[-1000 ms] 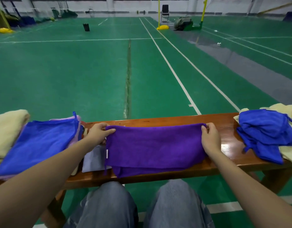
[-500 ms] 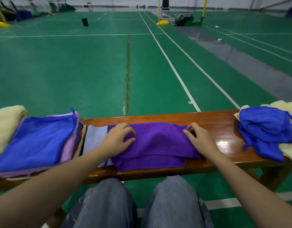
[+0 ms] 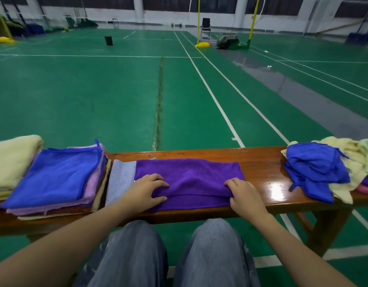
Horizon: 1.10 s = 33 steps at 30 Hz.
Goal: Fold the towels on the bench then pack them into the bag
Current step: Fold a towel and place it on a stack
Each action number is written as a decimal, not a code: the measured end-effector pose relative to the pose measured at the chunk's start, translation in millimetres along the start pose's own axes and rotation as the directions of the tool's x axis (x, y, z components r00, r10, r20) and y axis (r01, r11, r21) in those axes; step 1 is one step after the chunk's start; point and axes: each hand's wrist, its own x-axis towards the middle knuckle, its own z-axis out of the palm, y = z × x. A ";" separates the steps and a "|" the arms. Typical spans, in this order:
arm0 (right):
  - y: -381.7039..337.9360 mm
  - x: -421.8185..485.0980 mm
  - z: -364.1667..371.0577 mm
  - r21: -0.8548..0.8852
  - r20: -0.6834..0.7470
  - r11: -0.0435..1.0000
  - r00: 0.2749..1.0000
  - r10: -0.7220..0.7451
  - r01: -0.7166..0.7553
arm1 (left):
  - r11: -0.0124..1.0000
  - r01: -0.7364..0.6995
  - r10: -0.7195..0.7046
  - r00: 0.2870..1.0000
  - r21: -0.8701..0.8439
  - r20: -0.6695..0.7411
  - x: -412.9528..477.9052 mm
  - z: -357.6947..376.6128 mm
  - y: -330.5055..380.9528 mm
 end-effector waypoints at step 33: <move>18.4 -29.5 6.2 0.094 -0.175 0.985 0.972 0.156 -0.142 | 0.967 0.239 -0.209 0.941 0.084 -0.264 -36.9 6.1 -3.1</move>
